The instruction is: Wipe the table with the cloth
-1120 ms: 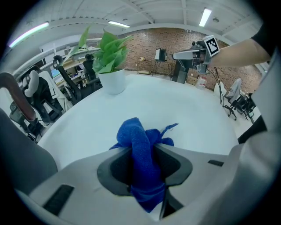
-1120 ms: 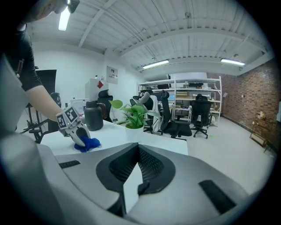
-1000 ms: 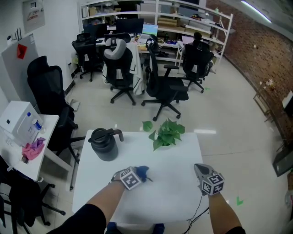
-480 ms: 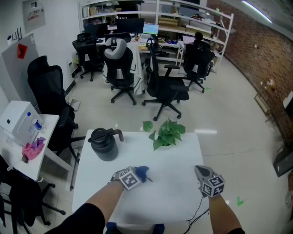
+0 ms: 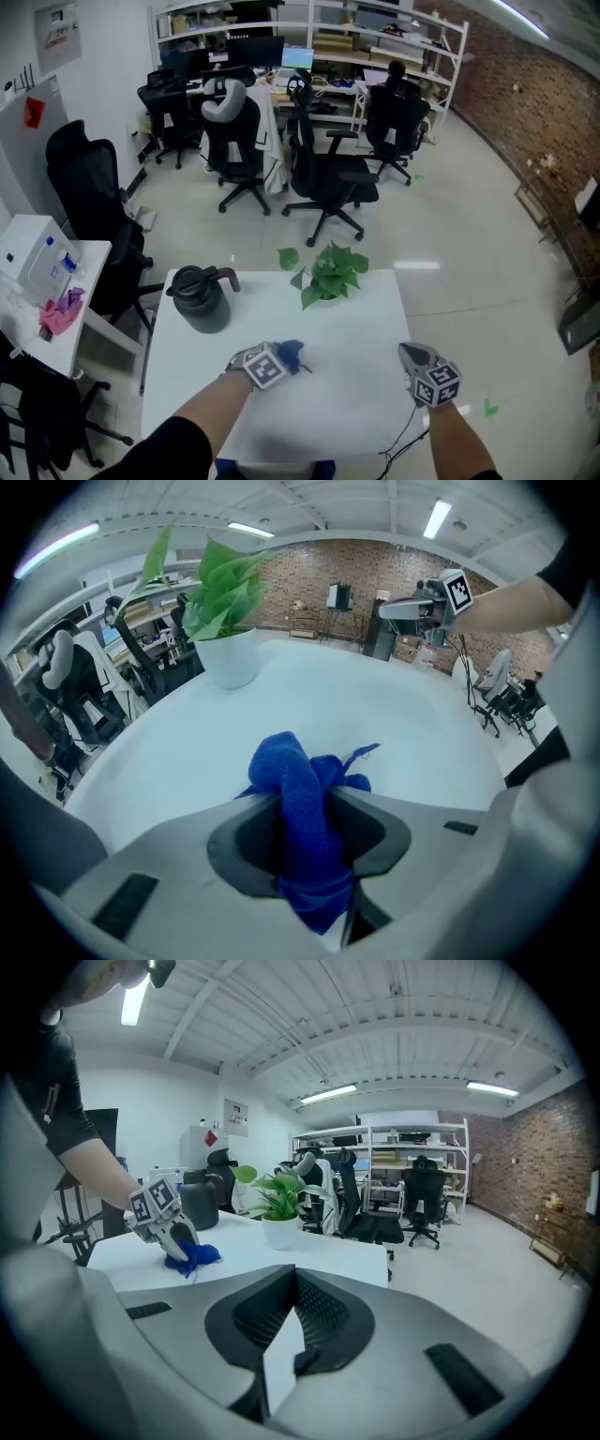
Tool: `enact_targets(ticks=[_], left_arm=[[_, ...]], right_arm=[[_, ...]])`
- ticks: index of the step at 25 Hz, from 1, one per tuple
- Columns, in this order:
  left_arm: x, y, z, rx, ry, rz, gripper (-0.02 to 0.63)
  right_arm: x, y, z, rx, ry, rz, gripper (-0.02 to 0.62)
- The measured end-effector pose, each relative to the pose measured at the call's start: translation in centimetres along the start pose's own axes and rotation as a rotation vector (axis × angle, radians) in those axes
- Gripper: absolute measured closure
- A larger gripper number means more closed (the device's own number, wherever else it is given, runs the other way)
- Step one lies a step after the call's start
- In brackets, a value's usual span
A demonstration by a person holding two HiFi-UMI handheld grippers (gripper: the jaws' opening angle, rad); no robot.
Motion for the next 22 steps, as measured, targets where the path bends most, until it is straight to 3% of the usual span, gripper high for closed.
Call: enact_targets(ticks=[14, 18, 22], left_arm=[[5.3, -12.3, 9.1, 0.067, 0.032, 0.134, 0.482], [5.6, -13.0, 9.5, 0.124, 0.046, 0.106, 0.482], [4.8, -10.6, 6.7, 0.144, 0.047, 0.075, 0.483]], right_arm=[[5.7, 2.5, -4.5, -0.034, 0.055, -0.007, 0.581], [6.6, 2.9, -5.5, -0.055, 0.080, -0.017, 0.581], [6.0, 2.1, -5.2, -0.046, 0.084, -0.015, 0.582]])
Point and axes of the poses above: the fingertips, and each gripper's own axes: z forward along the fingers, x to its right, y out of its underside, the point moved 2 cm from there along -z, backward along the fingers, and after that the axes turned 15 degrees about y, right-handed, at the moved point
